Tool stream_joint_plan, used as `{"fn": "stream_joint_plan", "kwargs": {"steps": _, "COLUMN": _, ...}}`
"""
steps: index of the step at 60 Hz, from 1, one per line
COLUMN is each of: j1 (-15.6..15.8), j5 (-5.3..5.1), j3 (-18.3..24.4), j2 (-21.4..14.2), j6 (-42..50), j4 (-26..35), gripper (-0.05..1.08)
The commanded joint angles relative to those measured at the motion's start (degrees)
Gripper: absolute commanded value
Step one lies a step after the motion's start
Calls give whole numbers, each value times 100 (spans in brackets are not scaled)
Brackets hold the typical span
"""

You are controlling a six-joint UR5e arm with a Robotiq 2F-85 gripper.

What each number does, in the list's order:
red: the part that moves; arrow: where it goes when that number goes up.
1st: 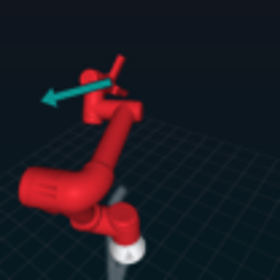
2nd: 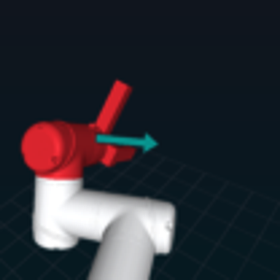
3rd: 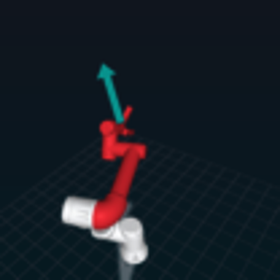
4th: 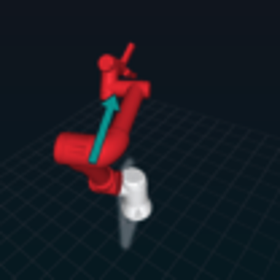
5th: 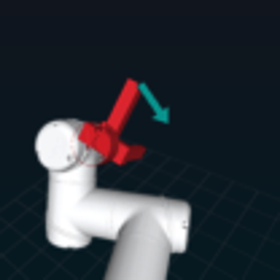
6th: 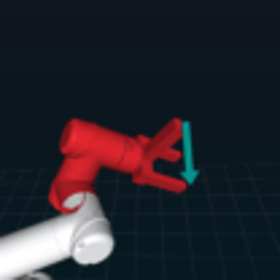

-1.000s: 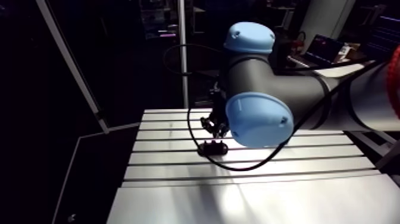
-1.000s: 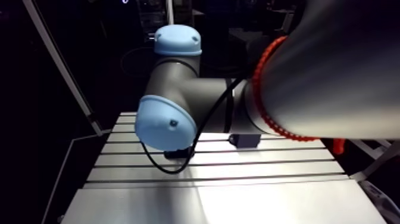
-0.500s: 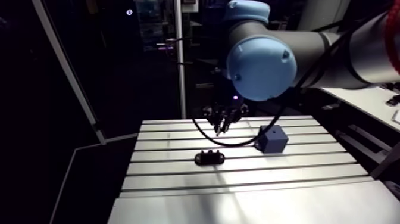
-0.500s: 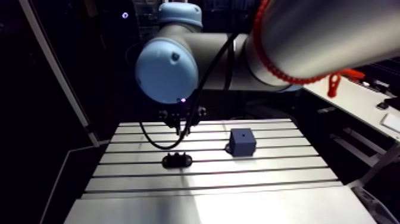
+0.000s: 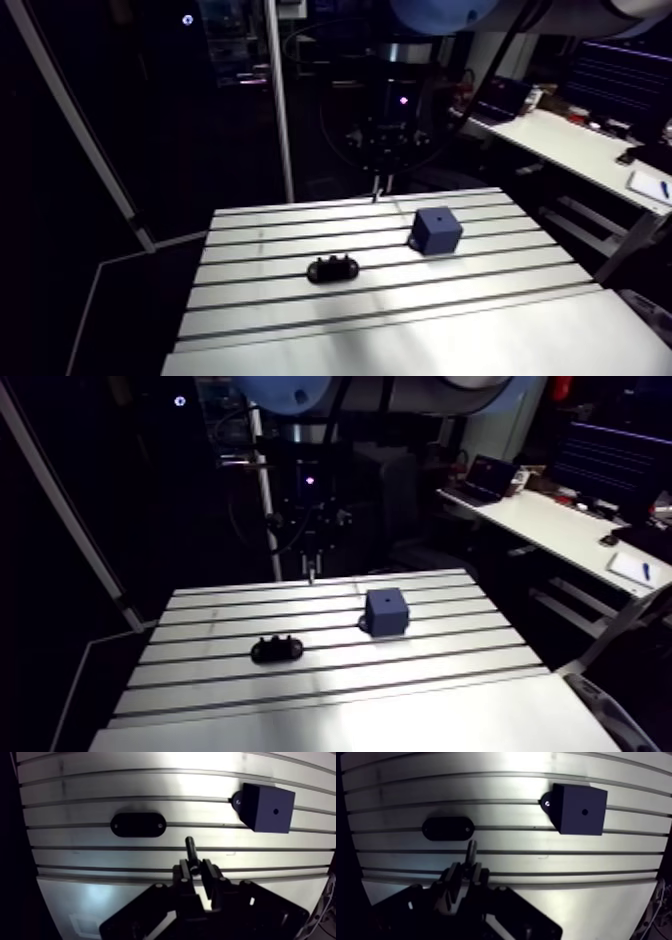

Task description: Pick up the M10 bolt and insert it into the hole until fully seated.

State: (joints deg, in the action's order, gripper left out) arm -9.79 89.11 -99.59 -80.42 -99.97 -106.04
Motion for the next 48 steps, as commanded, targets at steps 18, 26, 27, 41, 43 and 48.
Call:
{"fn": "stream_joint_plan", "kwargs": {"steps": 18, "j1": -832, "j5": 46, "j3": 1373, "j2": 564, "j6": -1, "j4": 1440, "gripper": 108}}
{"fn": "stream_joint_plan", "kwargs": {"steps": 26, "j1": -832, "j5": 152, "j3": 1603, "j2": 644, "j6": -1, "j4": 1528, "gripper": 108}}
{"fn": "stream_joint_plan", "kwargs": {"steps": 27, "j1": -832, "j5": 155, "j3": 1650, "j2": 661, "j6": -1, "j4": 1536, "gripper": 108}}
{"fn": "stream_joint_plan", "kwargs": {"steps": 41, "j1": -832, "j5": 155, "j3": 1708, "j2": 655, "j6": 8, "j4": 1672, "gripper": 108}}
{"fn": "stream_joint_plan", "kwargs": {"steps": 43, "j1": -832, "j5": 148, "j3": 1732, "j2": 655, "j6": 0, "j4": 1700, "gripper": 108}}
{"fn": "stream_joint_plan", "kwargs": {"steps": 48, "j1": -832, "j5": 138, "j3": 1763, "j2": 655, "j6": 7, "j4": 1740, "gripper": 108}}
